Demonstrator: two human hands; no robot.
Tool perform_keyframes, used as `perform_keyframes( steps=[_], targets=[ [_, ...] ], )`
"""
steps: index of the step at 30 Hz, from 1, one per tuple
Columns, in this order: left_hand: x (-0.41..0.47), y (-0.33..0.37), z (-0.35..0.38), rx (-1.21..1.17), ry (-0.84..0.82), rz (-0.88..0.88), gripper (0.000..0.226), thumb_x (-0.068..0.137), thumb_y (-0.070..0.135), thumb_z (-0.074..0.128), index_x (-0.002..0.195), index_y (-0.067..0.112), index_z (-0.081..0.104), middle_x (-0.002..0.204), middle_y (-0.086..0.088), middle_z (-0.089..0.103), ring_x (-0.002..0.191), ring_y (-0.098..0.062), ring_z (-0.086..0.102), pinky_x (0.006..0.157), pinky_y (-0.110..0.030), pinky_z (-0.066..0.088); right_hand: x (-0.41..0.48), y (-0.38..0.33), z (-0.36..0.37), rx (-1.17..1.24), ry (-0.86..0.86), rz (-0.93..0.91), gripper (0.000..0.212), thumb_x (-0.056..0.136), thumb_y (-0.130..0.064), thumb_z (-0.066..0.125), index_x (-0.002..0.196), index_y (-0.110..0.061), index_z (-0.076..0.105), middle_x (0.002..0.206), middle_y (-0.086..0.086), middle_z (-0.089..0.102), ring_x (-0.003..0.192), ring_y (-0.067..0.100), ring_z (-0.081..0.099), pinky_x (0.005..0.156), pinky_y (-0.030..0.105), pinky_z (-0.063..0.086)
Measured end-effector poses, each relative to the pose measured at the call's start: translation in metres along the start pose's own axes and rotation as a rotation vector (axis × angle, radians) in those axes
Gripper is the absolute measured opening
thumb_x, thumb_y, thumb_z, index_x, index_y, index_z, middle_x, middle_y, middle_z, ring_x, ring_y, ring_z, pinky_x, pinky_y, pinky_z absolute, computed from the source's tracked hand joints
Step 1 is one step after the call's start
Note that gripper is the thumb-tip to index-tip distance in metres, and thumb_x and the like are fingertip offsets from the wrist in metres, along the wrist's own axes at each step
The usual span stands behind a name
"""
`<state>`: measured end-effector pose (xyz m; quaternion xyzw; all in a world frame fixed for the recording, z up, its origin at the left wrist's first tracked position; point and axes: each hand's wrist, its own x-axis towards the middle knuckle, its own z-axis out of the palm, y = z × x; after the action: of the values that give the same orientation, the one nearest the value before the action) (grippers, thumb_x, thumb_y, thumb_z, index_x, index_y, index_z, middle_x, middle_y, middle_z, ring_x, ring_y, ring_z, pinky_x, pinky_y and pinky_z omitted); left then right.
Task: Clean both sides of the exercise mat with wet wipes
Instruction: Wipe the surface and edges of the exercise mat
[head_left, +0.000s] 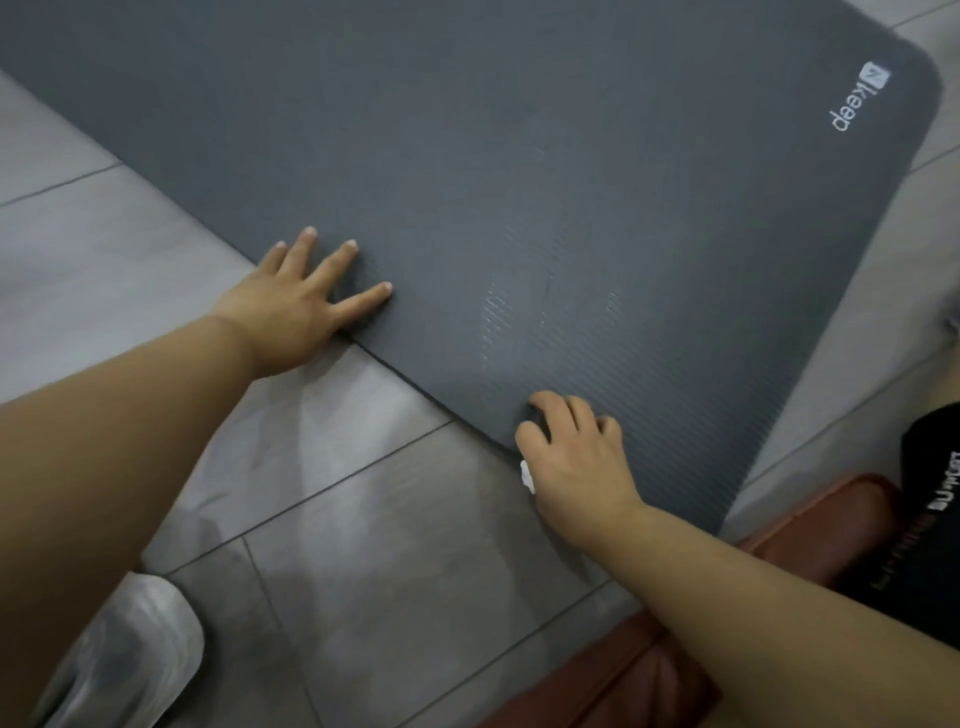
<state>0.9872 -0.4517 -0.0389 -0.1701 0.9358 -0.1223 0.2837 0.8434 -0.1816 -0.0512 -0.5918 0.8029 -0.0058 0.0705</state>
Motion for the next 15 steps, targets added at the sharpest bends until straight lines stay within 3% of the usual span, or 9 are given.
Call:
perform_keyframes(
  steps=[3,5,7,10,14,15],
  targets=[
    [0.019,0.005,-0.007,0.026,0.008,0.076,0.063,0.1,0.018,0.017,0.143,0.035,-0.025,0.154,-0.015,-0.02,0.141,-0.044,-0.006,0.117,-0.048,0.009,0.01,0.011,-0.002,0.102,0.087,-0.009,0.008,0.071,-0.017,0.055,0.07,-0.009,0.056,0.103,0.016,0.068,0.088,0.035,0.067,0.062,0.044,0.05],
    [0.023,0.001,-0.007,0.003,-0.014,0.039,0.062,0.099,0.024,0.016,0.141,0.038,-0.028,0.154,-0.015,-0.021,0.142,-0.043,-0.005,0.117,-0.048,0.01,0.014,0.021,-0.006,0.178,0.156,-0.005,0.029,0.073,-0.018,0.038,0.077,-0.006,0.064,0.094,0.012,0.071,0.089,0.033,0.069,0.064,0.042,0.054],
    [0.022,-0.004,-0.006,-0.076,-0.005,-0.012,0.062,0.098,0.037,0.019,0.133,0.046,-0.032,0.155,-0.014,-0.019,0.142,-0.042,-0.004,0.117,-0.048,0.01,0.016,0.03,-0.012,0.278,0.223,0.001,0.038,0.075,-0.015,0.037,0.09,0.002,0.068,0.086,0.012,0.071,0.09,0.034,0.069,0.066,0.046,0.057],
    [0.027,-0.009,-0.01,-0.208,0.067,-0.028,0.068,0.09,0.057,0.027,0.128,0.05,-0.029,0.157,-0.011,-0.012,0.142,-0.041,0.002,0.114,-0.05,0.014,0.011,0.033,-0.022,0.331,0.315,-0.007,0.032,0.076,-0.009,0.036,0.096,-0.005,0.061,0.098,0.012,0.071,0.097,0.036,0.066,0.072,0.053,0.055],
    [0.039,-0.013,-0.017,-0.178,-0.003,-0.071,0.078,0.098,0.021,0.03,0.119,0.054,-0.038,0.156,-0.009,-0.015,0.142,-0.041,0.002,0.116,-0.047,0.014,0.005,0.039,-0.015,0.249,0.259,-0.101,0.013,0.077,-0.009,0.041,0.086,-0.018,0.038,0.115,0.007,0.067,0.105,0.033,0.064,0.076,0.059,0.052],
    [0.04,-0.012,-0.019,-0.154,-0.024,-0.074,0.078,0.099,0.016,0.026,0.117,0.055,-0.039,0.156,-0.011,-0.015,0.141,-0.043,0.003,0.116,-0.048,0.014,0.004,0.041,-0.008,0.193,0.204,-0.109,0.021,0.076,-0.007,0.051,0.083,-0.019,0.035,0.12,0.006,0.065,0.109,0.033,0.062,0.075,0.063,0.05]
  ],
)
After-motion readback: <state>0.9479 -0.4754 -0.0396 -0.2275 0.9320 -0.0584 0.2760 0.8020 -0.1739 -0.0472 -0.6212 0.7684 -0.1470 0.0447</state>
